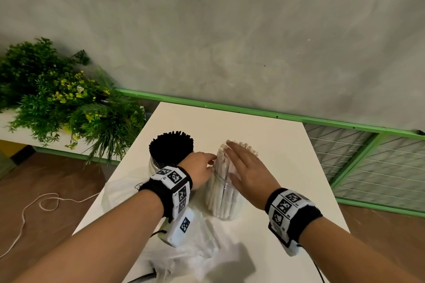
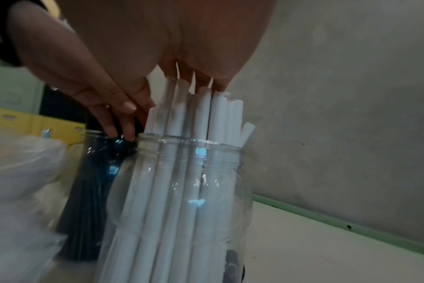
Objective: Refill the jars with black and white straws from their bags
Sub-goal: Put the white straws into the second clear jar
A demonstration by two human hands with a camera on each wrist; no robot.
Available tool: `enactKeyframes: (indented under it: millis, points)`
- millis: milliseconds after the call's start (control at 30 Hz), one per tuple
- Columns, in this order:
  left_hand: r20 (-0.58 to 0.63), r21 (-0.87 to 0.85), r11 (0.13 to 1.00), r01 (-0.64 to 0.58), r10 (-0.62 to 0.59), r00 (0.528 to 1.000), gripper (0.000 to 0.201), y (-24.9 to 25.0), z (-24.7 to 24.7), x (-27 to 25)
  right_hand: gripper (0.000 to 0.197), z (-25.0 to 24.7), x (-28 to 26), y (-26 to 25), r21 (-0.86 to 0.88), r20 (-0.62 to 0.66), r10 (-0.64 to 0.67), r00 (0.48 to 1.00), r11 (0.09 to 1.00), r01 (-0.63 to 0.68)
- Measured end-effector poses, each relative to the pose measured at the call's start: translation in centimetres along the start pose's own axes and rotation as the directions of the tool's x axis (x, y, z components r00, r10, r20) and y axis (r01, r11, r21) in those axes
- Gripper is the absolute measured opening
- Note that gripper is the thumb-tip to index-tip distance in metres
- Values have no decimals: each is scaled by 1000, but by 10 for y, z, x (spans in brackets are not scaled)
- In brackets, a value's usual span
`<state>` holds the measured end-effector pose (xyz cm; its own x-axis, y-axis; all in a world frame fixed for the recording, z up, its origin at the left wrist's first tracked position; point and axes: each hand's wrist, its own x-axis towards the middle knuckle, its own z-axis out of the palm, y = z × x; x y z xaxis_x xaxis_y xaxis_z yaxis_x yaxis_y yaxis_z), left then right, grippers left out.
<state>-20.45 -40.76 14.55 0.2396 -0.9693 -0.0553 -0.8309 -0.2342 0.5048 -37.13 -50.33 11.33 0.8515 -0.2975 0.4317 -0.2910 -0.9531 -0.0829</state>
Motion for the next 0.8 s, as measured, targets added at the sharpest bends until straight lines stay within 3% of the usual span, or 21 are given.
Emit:
enactKeyframes:
  millis: [133, 300, 367, 433, 467, 533, 600, 633, 700, 767, 800]
  points:
    - [58, 5, 998, 58, -58, 997, 38, 0, 1, -1, 72, 0, -4, -4, -234, 154, -15, 988, 971, 51]
    - [110, -96, 984, 152, -141, 984, 54, -1, 7, 5, 71, -2, -3, -4, -211, 161, 33, 986, 977, 2]
    - [156, -243, 944, 223, -189, 970, 71, -1, 10, 9, 79, -6, -4, 1, -45, 116, 161, 980, 987, -156]
    - [210, -471, 834, 289, -212, 954, 88, 4, 10, 12, 99, -7, -7, 4, 234, 49, 389, 920, 891, -389]
    - [234, -567, 758, 322, -226, 945, 93, 8, 11, 14, 109, -4, -10, 6, 376, 45, 500, 865, 794, -478]
    - [251, -689, 629, 361, -260, 932, 99, 19, 13, 19, 125, 3, -15, 8, 580, 163, 652, 741, 544, -606]
    - [222, -760, 547, 351, -289, 931, 99, 28, 15, 24, 135, 11, -15, 12, 649, 303, 672, 675, 373, -663]
    - [212, -779, 523, 346, -300, 930, 98, 30, 17, 26, 139, 15, -13, 13, 640, 339, 657, 673, 363, -677]
    - [181, -791, 524, 314, -289, 940, 93, 34, 20, 31, 135, 23, -8, 14, 590, 327, 640, 695, 436, -680]
    - [136, -799, 531, 283, -299, 944, 83, 30, 32, 42, 116, 34, -6, 14, 600, 262, 651, 712, 468, -649]
    - [124, -804, 525, 278, -309, 943, 88, 29, 37, 46, 106, 34, -4, 13, 640, 229, 654, 721, 457, -618]
